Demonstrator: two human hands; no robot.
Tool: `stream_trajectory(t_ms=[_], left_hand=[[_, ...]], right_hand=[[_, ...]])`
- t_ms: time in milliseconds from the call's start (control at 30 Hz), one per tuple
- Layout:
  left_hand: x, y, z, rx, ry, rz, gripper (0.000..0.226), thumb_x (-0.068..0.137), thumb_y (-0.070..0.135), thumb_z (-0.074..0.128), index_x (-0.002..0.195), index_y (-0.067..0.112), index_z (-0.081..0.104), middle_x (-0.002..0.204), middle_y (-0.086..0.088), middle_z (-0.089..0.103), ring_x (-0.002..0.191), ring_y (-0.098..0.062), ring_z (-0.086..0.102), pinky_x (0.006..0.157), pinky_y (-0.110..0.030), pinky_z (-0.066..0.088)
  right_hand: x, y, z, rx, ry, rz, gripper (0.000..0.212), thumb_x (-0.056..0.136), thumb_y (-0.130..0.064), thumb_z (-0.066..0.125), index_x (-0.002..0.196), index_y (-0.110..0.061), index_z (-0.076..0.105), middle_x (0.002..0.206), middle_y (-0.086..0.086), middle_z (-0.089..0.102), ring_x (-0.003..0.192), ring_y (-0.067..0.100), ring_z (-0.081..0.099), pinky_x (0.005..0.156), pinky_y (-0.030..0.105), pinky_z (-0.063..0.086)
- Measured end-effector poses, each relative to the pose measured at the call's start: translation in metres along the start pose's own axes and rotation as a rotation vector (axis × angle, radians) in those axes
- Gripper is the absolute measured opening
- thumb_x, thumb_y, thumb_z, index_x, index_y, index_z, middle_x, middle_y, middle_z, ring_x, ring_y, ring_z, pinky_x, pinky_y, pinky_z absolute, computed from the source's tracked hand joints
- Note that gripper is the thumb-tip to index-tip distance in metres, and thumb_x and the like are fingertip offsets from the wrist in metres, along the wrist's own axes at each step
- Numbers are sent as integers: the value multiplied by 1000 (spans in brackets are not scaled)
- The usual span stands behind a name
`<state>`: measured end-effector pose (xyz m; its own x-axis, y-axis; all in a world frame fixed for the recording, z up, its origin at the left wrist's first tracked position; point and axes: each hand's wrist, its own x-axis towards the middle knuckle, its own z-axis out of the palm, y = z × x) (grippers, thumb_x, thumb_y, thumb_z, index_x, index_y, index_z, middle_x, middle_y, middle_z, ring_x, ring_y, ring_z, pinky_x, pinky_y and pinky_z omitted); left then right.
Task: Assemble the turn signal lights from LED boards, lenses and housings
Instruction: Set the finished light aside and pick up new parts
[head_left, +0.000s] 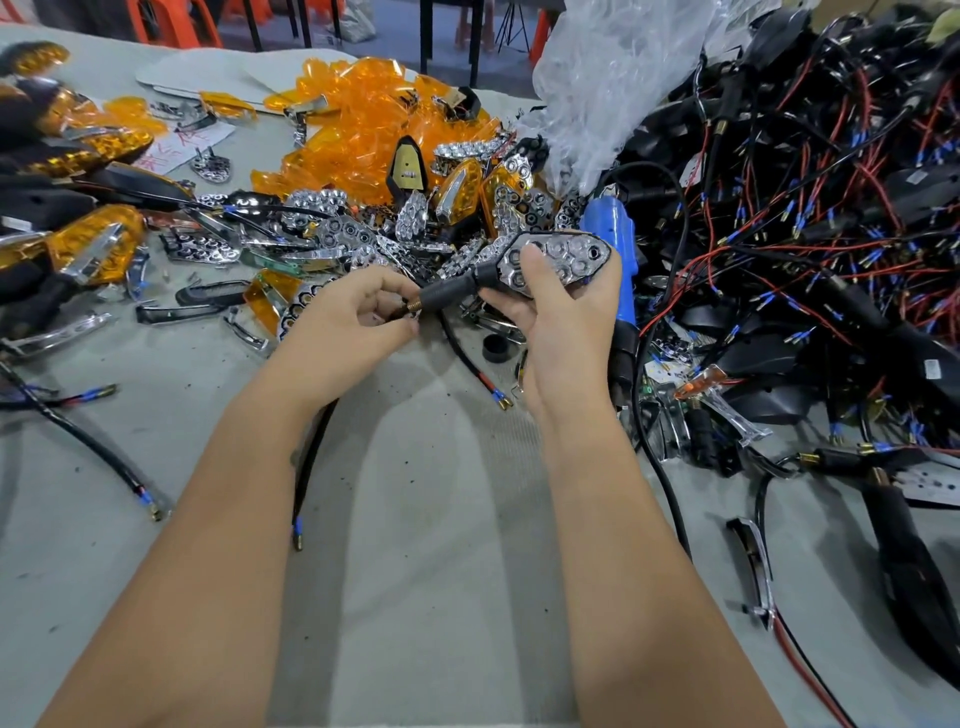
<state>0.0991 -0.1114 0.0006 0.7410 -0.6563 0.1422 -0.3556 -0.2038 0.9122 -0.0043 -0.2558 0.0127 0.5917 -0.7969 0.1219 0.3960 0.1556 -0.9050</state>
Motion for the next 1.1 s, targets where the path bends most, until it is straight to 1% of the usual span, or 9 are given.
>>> stream_trajectory(t_ms=[133,267,400,500,600,700,867,967,1100], left_hand=[[0,-3,-7,-86,-53,-83,32,93,12,66,95,43,71,72,10,66,56,-4,56,47,-18,45],[1,-4,-12,-120,-45,-169,17,95,9,64,104,20,73,72,6,72,55,-2,55,46,-15,44],[1,-5,-15,-128,-23,-154,18,99,15,57,101,29,70,63,6,66,45,-3,46,40,-16,36],[3,-8,-15,-90,25,-122,17,99,23,58,100,36,68,55,8,59,42,-4,39,40,-14,31],[4,-8,-14,-81,70,-81,20,99,25,58,97,41,70,52,12,55,41,-2,37,39,-12,30],[3,-6,-13,-104,77,-59,27,100,23,58,92,42,74,51,13,51,42,-1,35,39,-13,28],[3,-5,-11,-30,119,-114,28,102,18,50,87,29,71,60,5,63,45,-1,43,48,-19,34],[3,-4,-6,153,128,-118,22,102,18,50,90,31,63,79,3,68,44,2,43,49,-22,36],[-3,-4,-5,223,110,-4,7,99,36,54,94,39,57,56,11,48,43,-3,35,52,-28,31]], right_hand=[[4,-2,-3,118,65,1,55,95,-5,63,143,-12,37,145,25,44,72,18,72,81,47,61],[5,-5,-4,162,78,-2,46,96,-3,60,137,-12,41,137,27,48,78,22,68,74,41,62],[7,-7,-3,251,122,55,36,104,-19,49,139,-14,42,116,17,60,89,31,64,63,36,60],[8,-8,-3,319,132,115,37,108,-34,34,142,-20,40,137,19,52,97,34,66,63,35,59],[8,-5,-3,292,132,126,35,108,-37,32,141,-24,38,138,16,51,83,25,71,65,32,59],[9,-3,-2,303,142,146,40,108,-37,32,146,-23,36,141,15,49,92,30,67,61,32,59],[8,-4,-1,352,53,160,48,103,-15,44,149,-14,30,136,20,50,106,41,61,70,40,61],[6,-4,0,248,-18,106,76,82,4,49,149,-20,23,97,12,55,76,27,64,91,52,57],[3,-3,4,118,-44,107,78,88,10,48,151,-24,19,152,26,26,68,16,72,104,55,48]])
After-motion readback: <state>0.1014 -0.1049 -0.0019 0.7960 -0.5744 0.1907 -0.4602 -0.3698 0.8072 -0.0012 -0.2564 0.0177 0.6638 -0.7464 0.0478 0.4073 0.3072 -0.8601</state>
